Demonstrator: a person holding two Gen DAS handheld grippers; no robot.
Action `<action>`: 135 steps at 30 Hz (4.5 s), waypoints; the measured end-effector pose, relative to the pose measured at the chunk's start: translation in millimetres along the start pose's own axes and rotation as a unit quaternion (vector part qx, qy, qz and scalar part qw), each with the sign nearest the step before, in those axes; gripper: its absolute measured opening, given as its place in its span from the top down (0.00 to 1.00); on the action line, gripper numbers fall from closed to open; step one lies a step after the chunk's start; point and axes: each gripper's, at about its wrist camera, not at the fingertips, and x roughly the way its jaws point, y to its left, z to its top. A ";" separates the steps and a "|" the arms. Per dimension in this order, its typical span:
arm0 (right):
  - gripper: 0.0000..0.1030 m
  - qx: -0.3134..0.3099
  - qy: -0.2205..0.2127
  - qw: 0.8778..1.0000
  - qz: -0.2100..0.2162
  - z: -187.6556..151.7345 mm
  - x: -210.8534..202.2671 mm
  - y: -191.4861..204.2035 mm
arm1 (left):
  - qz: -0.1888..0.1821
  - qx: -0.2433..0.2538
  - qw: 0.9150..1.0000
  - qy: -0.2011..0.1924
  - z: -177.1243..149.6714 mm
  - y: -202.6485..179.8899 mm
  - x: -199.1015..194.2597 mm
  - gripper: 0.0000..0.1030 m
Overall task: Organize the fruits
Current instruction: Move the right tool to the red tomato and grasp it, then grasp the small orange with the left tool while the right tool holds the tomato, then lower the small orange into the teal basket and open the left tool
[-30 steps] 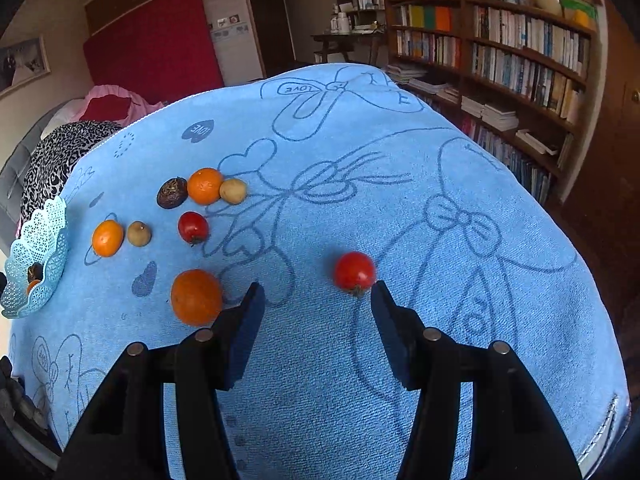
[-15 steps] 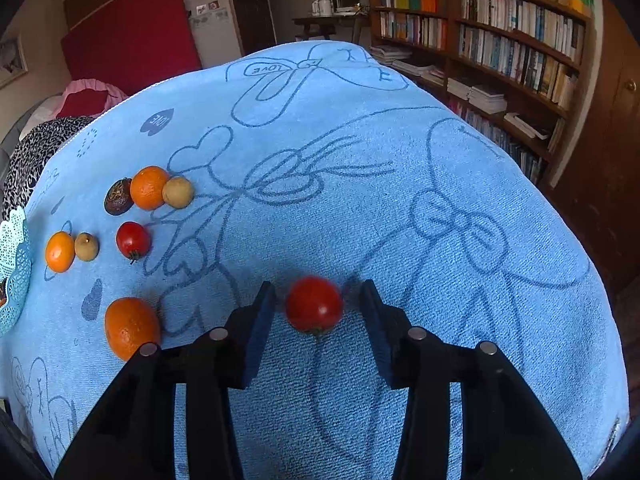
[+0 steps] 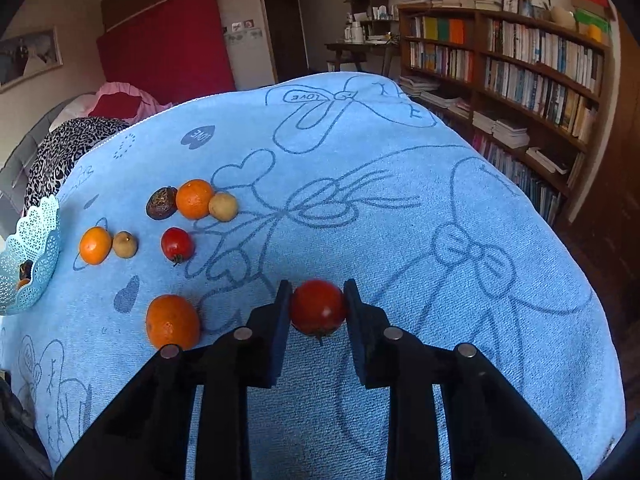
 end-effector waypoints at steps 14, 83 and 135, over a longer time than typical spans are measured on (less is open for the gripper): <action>0.74 0.027 -0.007 0.998 0.056 -10.1 2.5 -12.2 | -0.004 0.071 0.996 -0.060 9.6 -33.2 -34.9 0.03; 0.73 0.025 -0.004 0.997 0.067 -11.2 5.3 -12.4 | -0.274 0.134 0.937 0.172 0.9 -166.4 67.4 0.41; 0.73 -0.030 -0.030 0.993 0.107 19.9 -30.9 55.4 | -0.068 -0.091 0.993 0.042 55.2 57.6 32.3 0.24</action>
